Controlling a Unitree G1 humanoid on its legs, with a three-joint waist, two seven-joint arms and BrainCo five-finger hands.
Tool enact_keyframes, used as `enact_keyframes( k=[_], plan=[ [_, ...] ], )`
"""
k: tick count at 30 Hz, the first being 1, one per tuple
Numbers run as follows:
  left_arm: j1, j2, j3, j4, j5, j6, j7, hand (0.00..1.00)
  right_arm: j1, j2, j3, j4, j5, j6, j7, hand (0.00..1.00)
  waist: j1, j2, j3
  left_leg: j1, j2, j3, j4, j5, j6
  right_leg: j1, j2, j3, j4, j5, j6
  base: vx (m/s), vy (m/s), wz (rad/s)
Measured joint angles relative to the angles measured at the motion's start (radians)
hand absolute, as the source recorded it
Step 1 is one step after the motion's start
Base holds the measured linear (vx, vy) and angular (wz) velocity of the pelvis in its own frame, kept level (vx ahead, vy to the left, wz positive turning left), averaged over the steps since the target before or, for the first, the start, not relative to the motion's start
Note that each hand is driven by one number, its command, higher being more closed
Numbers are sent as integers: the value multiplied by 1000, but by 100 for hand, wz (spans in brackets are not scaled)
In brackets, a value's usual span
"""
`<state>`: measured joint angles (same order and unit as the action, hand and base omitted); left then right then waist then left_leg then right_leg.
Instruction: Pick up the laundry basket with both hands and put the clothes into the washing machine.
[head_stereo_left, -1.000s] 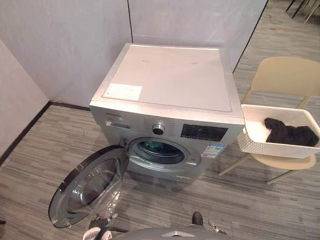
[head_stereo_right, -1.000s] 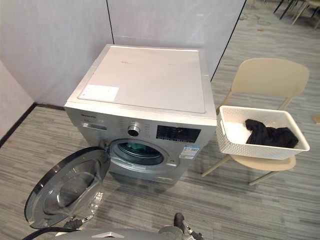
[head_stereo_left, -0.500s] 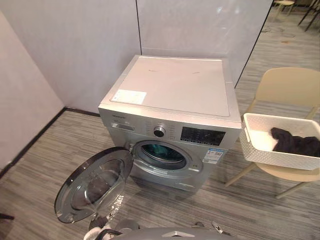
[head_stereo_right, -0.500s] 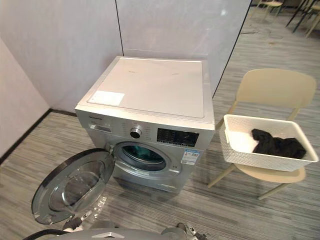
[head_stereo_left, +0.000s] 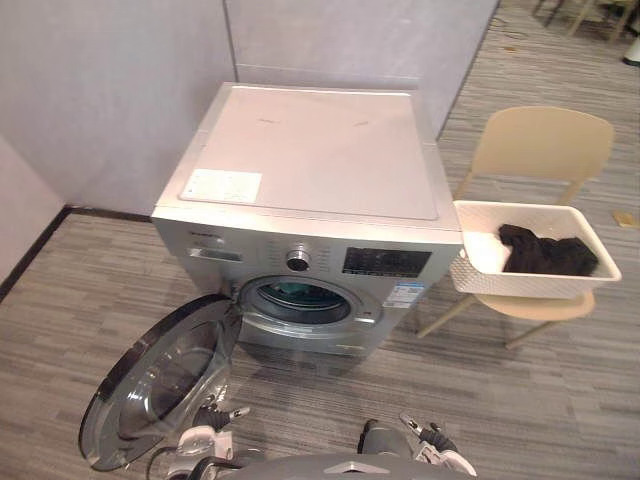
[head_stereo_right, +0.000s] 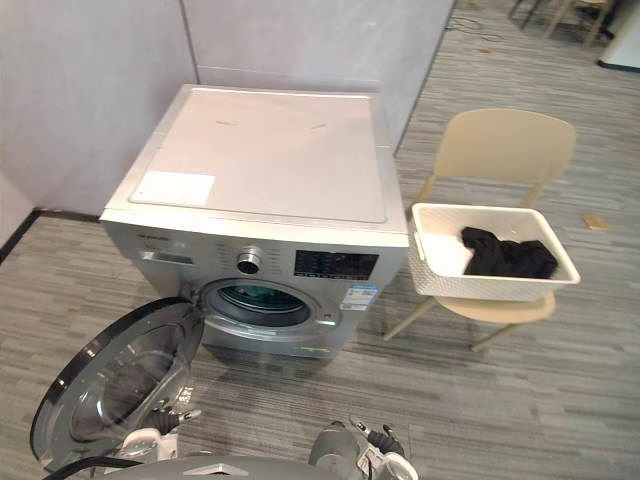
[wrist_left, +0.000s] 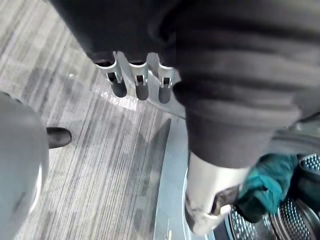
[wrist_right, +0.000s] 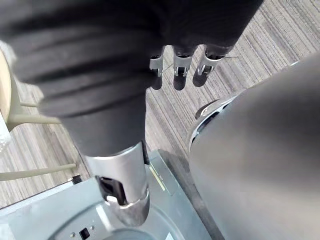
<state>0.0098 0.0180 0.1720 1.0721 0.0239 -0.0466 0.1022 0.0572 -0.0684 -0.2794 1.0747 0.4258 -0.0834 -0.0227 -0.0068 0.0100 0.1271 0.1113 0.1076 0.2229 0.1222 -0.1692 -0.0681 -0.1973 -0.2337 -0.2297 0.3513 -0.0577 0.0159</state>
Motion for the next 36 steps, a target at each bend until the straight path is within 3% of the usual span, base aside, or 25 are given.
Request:
enact_keyframes(
  k=[1,3,4,5,6,7,8,10,13,14,17,18,19,20,22,23,25,26,27,28,30,33,34,35,36],
  plan=[
    [9,-2,-10,-1,-1,-1,0,0,-4,-7,-12,2,0,3,1,0,-7,-7,2,8,-1,15,-3,4,-6,-19,-55,-63,115,-59,-13,-31,-86,-27],
    [23,13,-29,-1,-1,-4,0,0,4,-15,-33,6,-4,5,0,0,-3,-6,-1,17,12,28,-2,15,-24,-20,-147,-110,228,-94,-2,10,-106,-17],
    [29,18,-30,0,-1,-6,0,0,5,-14,-46,8,-9,5,0,0,-1,-7,-1,17,18,30,-2,18,-31,-17,-171,-111,240,-92,-1,36,-201,-16],
    [43,29,-28,-1,-5,-8,0,0,9,-12,-58,14,-30,7,-1,0,-3,-20,-9,12,26,30,-2,25,-55,-10,-203,-100,220,-43,4,32,-315,-29],
    [41,50,-28,1,-4,-17,-1,0,8,-9,-69,32,-40,13,0,0,3,-41,-19,12,37,29,-1,25,-86,-5,-175,-49,173,-32,121,24,-449,-38],
    [40,48,-29,5,-4,-16,-1,0,6,-8,-72,40,-40,16,0,0,5,-30,-20,11,57,28,-2,29,-95,9,-149,-49,138,-51,150,18,-422,-68],
    [39,32,-29,17,-3,-17,-1,0,5,-24,-78,46,-40,20,1,0,11,4,-18,12,105,27,1,36,-106,44,-82,-59,57,-65,164,14,-401,-74],
    [36,3,-23,42,-2,-17,-4,0,10,-55,-87,69,-40,25,1,0,-3,42,-17,15,163,22,44,58,-116,82,-12,-59,9,-69,148,-4,-347,-50],
    [47,-1,30,29,-14,-20,1,0,49,-57,-83,96,-34,36,1,0,1,23,-25,-19,211,-25,202,137,-116,138,40,-44,-48,-86,108,-81,-260,-20],
    [51,0,45,17,-24,-20,4,0,47,-53,-81,103,-27,36,1,0,4,22,-25,-39,226,-40,247,154,-107,145,59,-36,-68,-81,100,-137,-275,-49],
    [74,-2,105,-30,-76,-23,6,0,43,-51,-87,124,1,33,0,0,14,16,-28,-177,280,-93,459,293,82,187,131,-16,-218,-57,65,-74,-185,-55],
    [82,-14,112,-39,-89,-31,7,0,36,-55,-93,123,1,32,0,0,32,42,-33,-242,332,-96,515,397,127,209,174,-32,-216,-43,35,26,-217,-66],
    [79,24,116,-60,-112,-45,-1,0,37,-34,-100,120,-1,24,-1,0,40,-20,-18,-301,292,-89,631,378,109,215,136,-6,-141,-109,26,143,-298,-53],
    [58,15,121,-59,-111,-48,3,0,31,-46,-107,124,-1,24,-4,0,38,8,3,-318,292,-122,688,315,94,232,162,-20,-151,-101,21,150,-150,-24],
    [68,-5,112,-61,-119,-40,2,0,7,-68,-121,120,-1,21,-5,0,39,31,20,-364,106,-163,738,40,-24,232,178,27,-165,-86,-8,96,-21,-40],
    [70,-3,109,-62,-119,-40,1,0,-1,-64,-127,120,-1,21,-2,0,43,30,20,-369,56,-153,693,4,-36,228,178,36,-170,-83,-13,37,34,-54],
    [86,5,103,-59,-116,-36,-2,0,-20,-50,-125,120,-2,21,2,0,57,42,21,-344,-39,-97,424,-13,-24,213,191,71,-173,-83,-13,43,38,-66],
    [103,-1,102,-56,-105,-33,-5,0,-20,-49,-126,119,-2,21,4,0,65,59,15,-320,-56,-107,294,-6,-31,204,214,90,-173,-85,-9,103,78,-92],
    [120,2,116,-27,-101,-28,-13,0,-24,-33,-128,119,-2,21,8,0,75,61,6,-291,-74,-93,250,-11,29,203,216,140,-187,-86,-3,163,95,-85],
    [136,2,146,-12,-99,-24,-16,0,-31,-24,-124,120,-16,21,21,0,75,39,-7,-282,-108,-114,223,-35,62,197,206,167,-200,-86,3,176,98,-79],
    [141,0,168,9,-98,-16,-20,0,-27,-17,-126,120,-38,21,25,0,83,28,-2,-249,-127,-98,203,-43,78,181,189,190,-123,-111,31,187,100,-56],
    [185,8,180,32,-98,-3,-20,0,-7,-11,-90,89,-38,18,37,0,74,6,-38,-138,-163,-52,112,-46,85,83,133,192,236,-180,101,243,70,-35],
    [190,17,176,38,-97,-2,-21,0,-3,-9,-52,78,-38,16,44,0,58,8,-41,-97,-167,-40,98,-50,91,11,133,201,493,-156,189,281,4,-9],
    [188,22,171,38,-98,-1,-21,0,-3,-6,-43,74,-39,15,48,0,53,1,-41,-83,-167,-37,101,-54,96,-12,133,199,579,-140,209,333,-44,-3],
    [178,33,155,37,-97,-1,-21,0,-3,-1,-38,68,-39,11,58,0,49,-8,-40,-58,-167,-43,109,-62,107,-48,129,181,705,-129,196,289,-77,5]
  ],
)
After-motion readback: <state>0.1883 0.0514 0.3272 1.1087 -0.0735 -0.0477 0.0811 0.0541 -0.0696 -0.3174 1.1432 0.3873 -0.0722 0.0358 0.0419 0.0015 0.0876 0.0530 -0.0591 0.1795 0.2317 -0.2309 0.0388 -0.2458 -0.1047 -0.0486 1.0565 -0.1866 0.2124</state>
